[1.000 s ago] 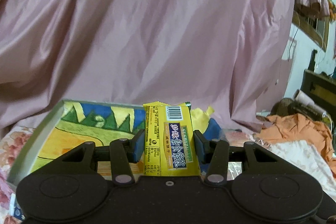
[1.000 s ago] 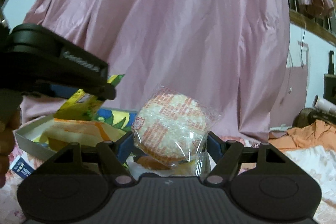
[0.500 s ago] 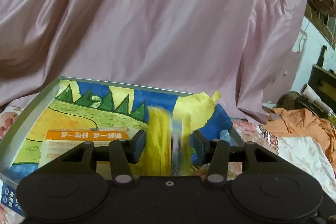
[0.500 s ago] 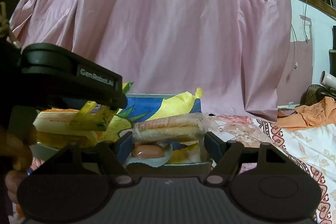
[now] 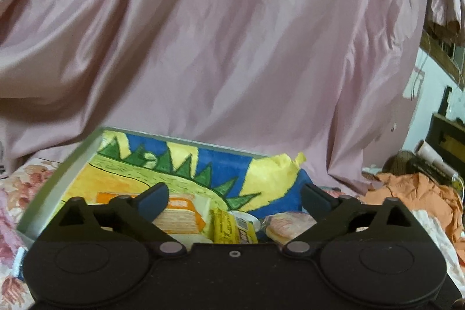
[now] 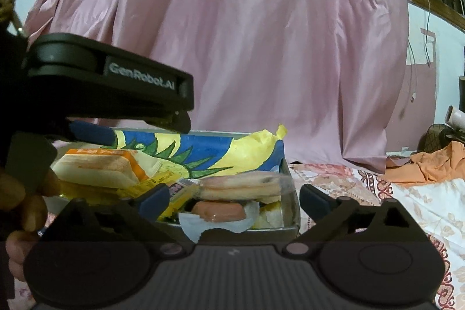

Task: Organize snacks
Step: 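Open both grippers to release the candy bar and biscuit cake in the tray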

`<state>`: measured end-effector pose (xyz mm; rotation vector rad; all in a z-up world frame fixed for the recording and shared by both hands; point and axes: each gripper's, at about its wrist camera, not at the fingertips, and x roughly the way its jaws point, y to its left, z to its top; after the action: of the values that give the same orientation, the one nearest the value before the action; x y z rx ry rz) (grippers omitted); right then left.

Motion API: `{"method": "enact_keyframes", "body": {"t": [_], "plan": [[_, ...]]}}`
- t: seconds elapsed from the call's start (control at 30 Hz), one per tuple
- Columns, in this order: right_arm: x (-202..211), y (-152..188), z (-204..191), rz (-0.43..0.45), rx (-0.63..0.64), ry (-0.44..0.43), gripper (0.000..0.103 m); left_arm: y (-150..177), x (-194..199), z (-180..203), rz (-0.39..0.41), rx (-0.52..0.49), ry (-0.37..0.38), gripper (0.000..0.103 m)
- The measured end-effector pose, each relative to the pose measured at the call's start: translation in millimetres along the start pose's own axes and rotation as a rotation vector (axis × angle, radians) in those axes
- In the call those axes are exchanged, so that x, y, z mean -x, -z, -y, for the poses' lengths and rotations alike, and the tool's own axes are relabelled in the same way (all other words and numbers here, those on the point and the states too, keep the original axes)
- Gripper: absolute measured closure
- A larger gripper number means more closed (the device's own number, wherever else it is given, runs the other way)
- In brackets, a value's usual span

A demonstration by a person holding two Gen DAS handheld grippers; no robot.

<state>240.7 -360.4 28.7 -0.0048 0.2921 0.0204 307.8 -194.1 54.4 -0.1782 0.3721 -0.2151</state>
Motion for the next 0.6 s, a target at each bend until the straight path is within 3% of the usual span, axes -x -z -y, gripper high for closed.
{"method": "enact_keyframes", "body": {"t": [0.6], "plan": [[74.0,-13.9,-22.7,0.195,0.044,0.035,0.000,-3.4,108.3,-48.4,0.125,-0.004,-0.100,0.001]]}}
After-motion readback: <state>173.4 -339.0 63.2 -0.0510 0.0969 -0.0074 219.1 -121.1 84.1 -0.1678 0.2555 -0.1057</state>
